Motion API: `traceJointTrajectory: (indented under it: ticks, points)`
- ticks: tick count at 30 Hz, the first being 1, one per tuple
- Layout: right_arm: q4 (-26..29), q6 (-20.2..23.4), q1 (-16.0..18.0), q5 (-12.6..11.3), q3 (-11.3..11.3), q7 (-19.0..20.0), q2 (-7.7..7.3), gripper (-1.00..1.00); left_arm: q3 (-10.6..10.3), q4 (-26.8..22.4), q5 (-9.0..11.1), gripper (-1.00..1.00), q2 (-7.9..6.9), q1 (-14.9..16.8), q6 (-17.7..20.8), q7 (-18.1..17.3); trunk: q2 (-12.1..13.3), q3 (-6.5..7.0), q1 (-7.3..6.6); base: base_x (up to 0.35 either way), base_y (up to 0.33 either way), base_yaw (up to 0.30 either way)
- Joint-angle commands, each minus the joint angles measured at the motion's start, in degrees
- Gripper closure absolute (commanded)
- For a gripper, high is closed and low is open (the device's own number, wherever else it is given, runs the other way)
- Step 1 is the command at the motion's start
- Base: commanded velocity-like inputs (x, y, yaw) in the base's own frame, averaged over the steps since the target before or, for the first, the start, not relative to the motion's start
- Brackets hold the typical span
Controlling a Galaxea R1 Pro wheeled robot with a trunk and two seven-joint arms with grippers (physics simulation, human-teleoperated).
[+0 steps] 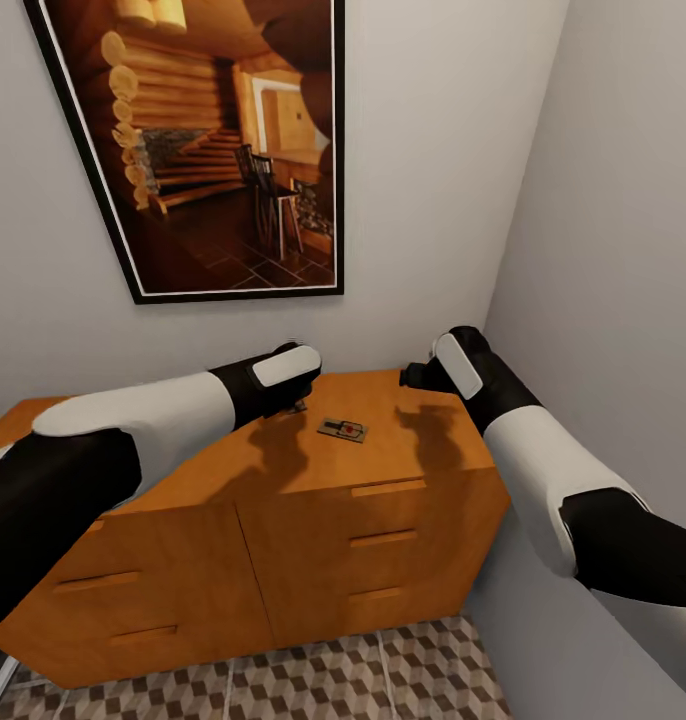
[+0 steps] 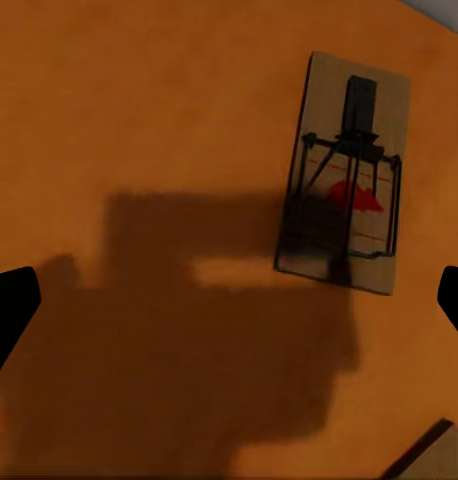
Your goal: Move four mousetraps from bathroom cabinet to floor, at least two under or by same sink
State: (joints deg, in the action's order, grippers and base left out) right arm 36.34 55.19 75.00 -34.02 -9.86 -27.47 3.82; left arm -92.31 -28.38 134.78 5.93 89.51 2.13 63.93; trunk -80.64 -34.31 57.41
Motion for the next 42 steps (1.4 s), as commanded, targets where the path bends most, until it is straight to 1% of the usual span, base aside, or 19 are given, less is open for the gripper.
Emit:
traceJointTrajectory:
  ticks: [1,6,17,31,38,39,42]
  points:
    - [0.02,0.12,0.07,-0.56,-0.2,-0.55,0.0,-1.0,-0.47,0.0,0.22,-1.0,0.01,-0.12,0.23,0.11,-0.04,-0.06,0.0,0.0,0.0,0.0]
    - [-0.02,0.17,0.07,-0.72,-0.15,-0.48,0.1,-1.0,-0.56,0.09,0.22,-1.0,-0.05,-0.12,0.65,0.11,-0.04,-0.06,0.0,0.062,0.0,0.0]
    - [-0.09,0.24,0.04,-1.27,-0.13,-0.4,0.13,-1.0,-0.18,-1.12,0.22,-1.0,-0.1,-0.12,4.17,-0.14,-0.04,-0.06,0.0,0.218,0.0,0.0]
    - [-0.24,0.27,-0.03,-1.31,-0.13,-0.4,0.26,-1.0,0.25,-1.39,0.22,-1.0,-0.13,-0.05,8.66,0.13,-0.04,-0.06,0.0,0.034,0.0,0.0]
    - [-0.5,0.27,-0.22,-1.31,-0.08,-0.4,0.44,-1.0,2.29,-1.48,0.22,-1.0,-0.11,-0.07,10.91,0.14,-0.04,-0.06,0.0,0.002,0.0,0.0]
    - [-0.52,0.27,-0.32,-1.31,-0.1,-0.4,0.45,-1.0,3.6,-1.48,0.22,-1.0,-0.12,-0.06,13.0,0.14,-0.04,-0.06,0.0,0.0,0.0,0.0]
    - [-0.51,0.27,-0.69,-1.31,-0.11,-0.4,0.47,-1.0,4.51,-1.48,0.22,-1.0,-0.11,-0.08,13.08,0.18,-0.04,-0.06,0.0,0.0,0.0,0.0]
